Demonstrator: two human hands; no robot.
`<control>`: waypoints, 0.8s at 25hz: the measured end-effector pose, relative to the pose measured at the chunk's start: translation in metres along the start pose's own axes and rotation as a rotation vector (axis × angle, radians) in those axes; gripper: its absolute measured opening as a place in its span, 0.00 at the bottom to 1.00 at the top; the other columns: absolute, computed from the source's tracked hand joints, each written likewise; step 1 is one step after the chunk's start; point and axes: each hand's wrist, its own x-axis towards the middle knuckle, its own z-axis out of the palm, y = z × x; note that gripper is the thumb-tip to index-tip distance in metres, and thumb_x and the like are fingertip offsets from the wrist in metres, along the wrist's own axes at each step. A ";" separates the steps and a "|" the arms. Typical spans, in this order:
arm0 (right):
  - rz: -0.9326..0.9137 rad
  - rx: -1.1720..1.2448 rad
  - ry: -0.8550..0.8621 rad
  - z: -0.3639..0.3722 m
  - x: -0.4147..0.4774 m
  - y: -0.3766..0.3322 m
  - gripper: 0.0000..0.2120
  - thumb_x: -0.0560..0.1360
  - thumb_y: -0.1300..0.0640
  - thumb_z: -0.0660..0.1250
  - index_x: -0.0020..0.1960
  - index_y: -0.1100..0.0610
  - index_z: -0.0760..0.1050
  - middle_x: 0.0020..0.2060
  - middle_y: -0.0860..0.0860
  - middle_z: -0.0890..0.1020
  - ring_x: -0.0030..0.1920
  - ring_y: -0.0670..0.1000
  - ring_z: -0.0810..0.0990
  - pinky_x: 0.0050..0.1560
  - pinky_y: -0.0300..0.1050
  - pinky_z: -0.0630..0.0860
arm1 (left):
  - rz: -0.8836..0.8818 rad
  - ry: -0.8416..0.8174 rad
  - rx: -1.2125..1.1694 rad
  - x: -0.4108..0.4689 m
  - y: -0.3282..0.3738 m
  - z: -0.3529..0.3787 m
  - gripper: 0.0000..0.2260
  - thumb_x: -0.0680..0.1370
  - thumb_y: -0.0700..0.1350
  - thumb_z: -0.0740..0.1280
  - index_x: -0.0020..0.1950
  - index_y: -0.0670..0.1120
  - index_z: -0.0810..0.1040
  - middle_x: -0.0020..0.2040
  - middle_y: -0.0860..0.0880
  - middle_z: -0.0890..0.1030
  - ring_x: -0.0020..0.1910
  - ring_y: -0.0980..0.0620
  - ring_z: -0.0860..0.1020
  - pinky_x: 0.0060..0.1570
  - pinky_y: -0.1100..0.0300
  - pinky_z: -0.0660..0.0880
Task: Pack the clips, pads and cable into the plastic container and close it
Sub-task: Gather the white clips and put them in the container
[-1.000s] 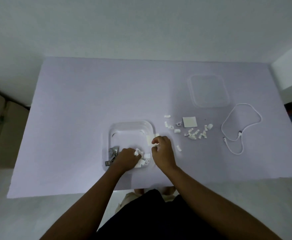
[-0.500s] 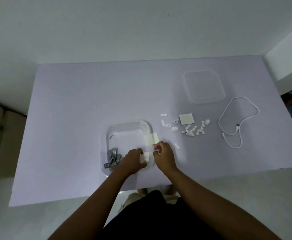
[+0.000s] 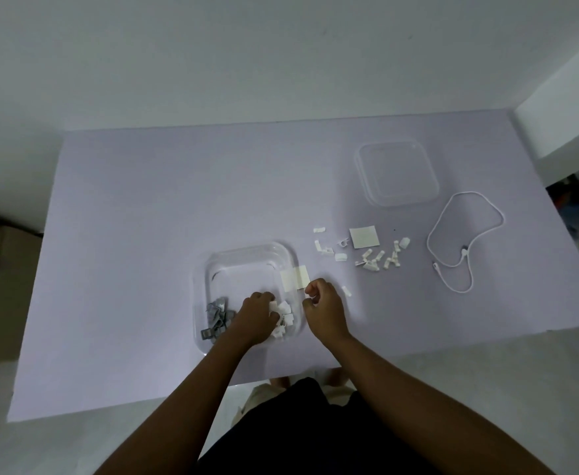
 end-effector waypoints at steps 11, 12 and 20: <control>0.084 0.055 0.087 -0.033 0.017 0.015 0.11 0.73 0.69 0.66 0.48 0.54 0.74 0.46 0.51 0.78 0.42 0.43 0.75 0.41 0.26 0.71 | 0.111 0.392 -0.131 0.027 0.049 -0.028 0.11 0.77 0.39 0.64 0.60 0.42 0.76 0.56 0.43 0.78 0.55 0.46 0.76 0.53 0.57 0.73; 0.093 0.051 0.100 -0.040 0.021 0.020 0.11 0.73 0.69 0.66 0.49 0.54 0.75 0.46 0.52 0.78 0.43 0.44 0.76 0.42 0.26 0.71 | 0.176 0.403 -0.131 0.034 0.061 -0.032 0.12 0.77 0.40 0.64 0.60 0.42 0.76 0.56 0.44 0.79 0.55 0.47 0.76 0.53 0.58 0.74; 0.160 0.064 0.177 -0.108 0.065 0.060 0.11 0.73 0.67 0.66 0.50 0.53 0.76 0.48 0.53 0.79 0.46 0.49 0.78 0.46 0.32 0.71 | 0.332 0.240 0.089 0.121 0.145 0.003 0.17 0.77 0.45 0.68 0.66 0.45 0.75 0.64 0.43 0.76 0.63 0.43 0.73 0.60 0.52 0.73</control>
